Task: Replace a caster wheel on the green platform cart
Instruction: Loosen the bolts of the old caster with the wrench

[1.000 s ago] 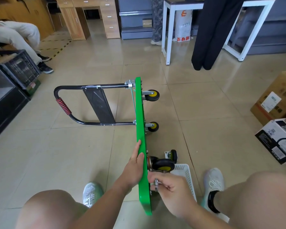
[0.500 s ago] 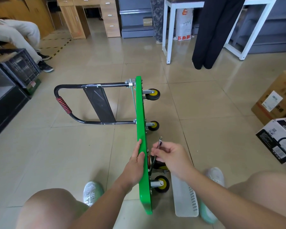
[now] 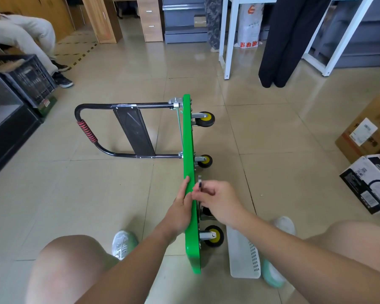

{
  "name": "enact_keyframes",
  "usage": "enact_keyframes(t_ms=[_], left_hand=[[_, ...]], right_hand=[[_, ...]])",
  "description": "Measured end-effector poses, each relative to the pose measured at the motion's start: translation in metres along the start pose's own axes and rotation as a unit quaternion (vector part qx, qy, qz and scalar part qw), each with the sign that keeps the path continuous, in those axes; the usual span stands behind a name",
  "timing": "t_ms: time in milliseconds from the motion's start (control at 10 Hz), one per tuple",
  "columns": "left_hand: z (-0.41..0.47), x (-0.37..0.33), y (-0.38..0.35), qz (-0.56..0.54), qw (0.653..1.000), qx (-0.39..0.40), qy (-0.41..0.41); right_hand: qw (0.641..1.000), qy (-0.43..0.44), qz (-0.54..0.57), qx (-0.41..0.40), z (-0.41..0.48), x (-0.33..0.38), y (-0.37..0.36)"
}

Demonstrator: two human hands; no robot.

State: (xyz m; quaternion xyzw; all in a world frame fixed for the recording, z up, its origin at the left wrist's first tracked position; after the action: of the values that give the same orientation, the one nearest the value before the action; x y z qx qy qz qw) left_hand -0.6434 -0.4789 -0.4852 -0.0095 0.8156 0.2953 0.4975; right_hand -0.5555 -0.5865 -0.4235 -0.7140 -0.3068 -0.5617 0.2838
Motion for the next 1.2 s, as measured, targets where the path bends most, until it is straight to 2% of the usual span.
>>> enact_keyframes(t_ms=[300,400,500,600,800,1000,1200], left_hand=[[0.0,-0.004,0.001,0.032,0.999,-0.011,0.012],[0.0,-0.003,0.001,0.026,1.0,-0.01,0.008],[0.001,-0.002,0.001,0.015,1.0,-0.005,0.009],[0.001,-0.001,0.001,0.009,1.0,-0.006,0.01],[0.002,0.001,0.0,0.008,1.0,-0.005,0.02],[0.002,-0.002,0.001,0.027,0.999,-0.003,0.017],[0.003,0.0,0.0,-0.004,1.0,0.008,0.013]], right_hand=[[0.99,0.118,-0.08,-0.017,-0.076,-0.059,-0.003],[0.989,0.132,-0.022,-0.058,-0.081,-0.064,-0.002],[0.986,0.114,0.066,-0.099,-0.081,-0.052,0.0],[0.982,0.094,0.098,-0.128,-0.067,-0.032,0.011],[0.986,0.021,0.128,-0.103,-0.018,-0.006,0.025],[0.995,-0.047,0.082,-0.03,0.024,0.001,0.018],[0.999,-0.04,0.017,0.021,0.023,0.004,0.002]])
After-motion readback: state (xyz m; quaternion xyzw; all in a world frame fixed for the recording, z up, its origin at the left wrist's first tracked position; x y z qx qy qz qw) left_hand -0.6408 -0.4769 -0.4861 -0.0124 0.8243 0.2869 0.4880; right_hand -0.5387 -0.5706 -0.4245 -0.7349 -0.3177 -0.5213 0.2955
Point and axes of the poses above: each hand's wrist, its own z-axis towards the middle knuckle, its own y-axis out of the back of the hand, x = y × z, the point moved 2 cm from there along z, towards the middle knuckle, and after that the axes turned 11 degrees about z, right-handed, at the moved point
